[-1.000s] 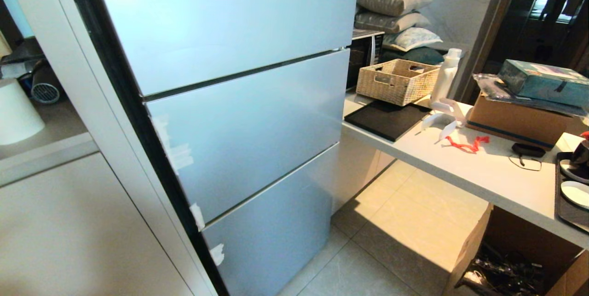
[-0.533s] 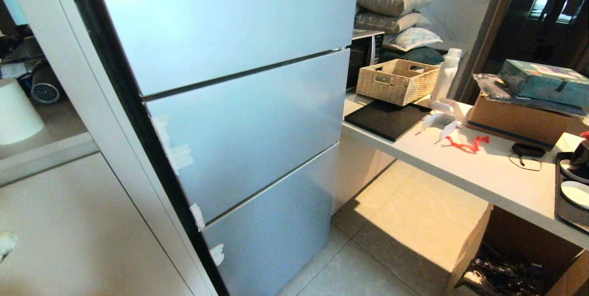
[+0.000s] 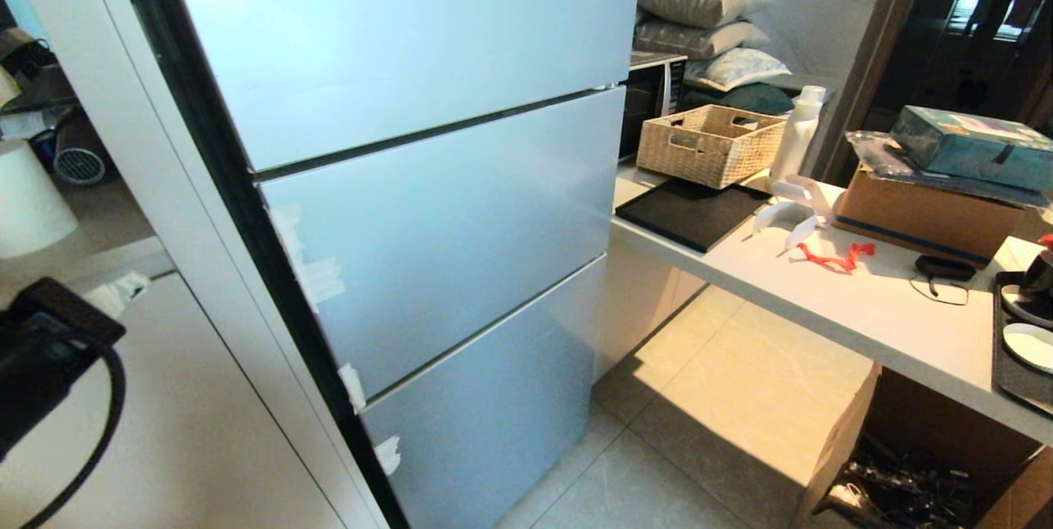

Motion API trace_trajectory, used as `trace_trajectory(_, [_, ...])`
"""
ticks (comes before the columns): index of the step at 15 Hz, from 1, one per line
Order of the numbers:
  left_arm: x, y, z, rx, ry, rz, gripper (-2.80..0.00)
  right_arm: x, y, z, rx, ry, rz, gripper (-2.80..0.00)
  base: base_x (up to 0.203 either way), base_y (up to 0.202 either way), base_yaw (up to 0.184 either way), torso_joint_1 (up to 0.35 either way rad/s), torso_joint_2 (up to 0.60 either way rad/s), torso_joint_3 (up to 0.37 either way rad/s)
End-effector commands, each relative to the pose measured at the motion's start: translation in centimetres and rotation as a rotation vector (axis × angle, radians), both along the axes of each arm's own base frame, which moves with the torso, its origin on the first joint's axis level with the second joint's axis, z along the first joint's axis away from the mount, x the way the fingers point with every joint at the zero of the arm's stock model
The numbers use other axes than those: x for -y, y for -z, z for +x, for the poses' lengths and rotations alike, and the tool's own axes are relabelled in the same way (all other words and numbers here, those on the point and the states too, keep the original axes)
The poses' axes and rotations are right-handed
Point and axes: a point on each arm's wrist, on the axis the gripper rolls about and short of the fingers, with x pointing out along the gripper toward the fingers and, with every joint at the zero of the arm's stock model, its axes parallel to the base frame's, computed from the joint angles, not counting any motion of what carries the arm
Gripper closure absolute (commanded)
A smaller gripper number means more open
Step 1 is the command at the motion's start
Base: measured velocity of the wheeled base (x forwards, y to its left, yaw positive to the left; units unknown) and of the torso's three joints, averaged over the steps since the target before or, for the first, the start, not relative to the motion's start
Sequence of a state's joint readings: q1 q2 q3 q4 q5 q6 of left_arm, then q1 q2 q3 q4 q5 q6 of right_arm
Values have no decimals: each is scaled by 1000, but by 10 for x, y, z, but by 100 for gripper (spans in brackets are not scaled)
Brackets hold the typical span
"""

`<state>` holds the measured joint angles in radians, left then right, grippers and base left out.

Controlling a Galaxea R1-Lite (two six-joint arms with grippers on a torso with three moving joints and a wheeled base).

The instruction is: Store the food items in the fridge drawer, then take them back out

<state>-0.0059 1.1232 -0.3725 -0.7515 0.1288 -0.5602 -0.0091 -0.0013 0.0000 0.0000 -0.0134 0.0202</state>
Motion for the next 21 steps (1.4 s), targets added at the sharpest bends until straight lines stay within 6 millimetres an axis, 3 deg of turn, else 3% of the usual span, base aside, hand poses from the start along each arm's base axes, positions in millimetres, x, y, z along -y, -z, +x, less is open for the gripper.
trace_trajectory(1, [4,21,40,-94,18,-21,0,0,0,0,-1,0,0,0,0,0,0,0,0,0])
trace_trajectory(6, [19,17,76,-69,69,-101,0,0,0,0,-1,0,0,0,0,0,0,0,0,0])
trace_trajectory(9, [19,16,87,-62,40,-131,0,0,0,0,-1,0,0,0,0,0,0,0,0,0])
trace_trajectory(15, [21,34,118,-29,3,-132,0,0,0,0,-1,0,0,0,0,0,0,0,0,0])
trace_trajectory(21, [24,36,128,6,-11,-137,0,0,0,0,-1,0,0,0,0,0,0,0,0,0])
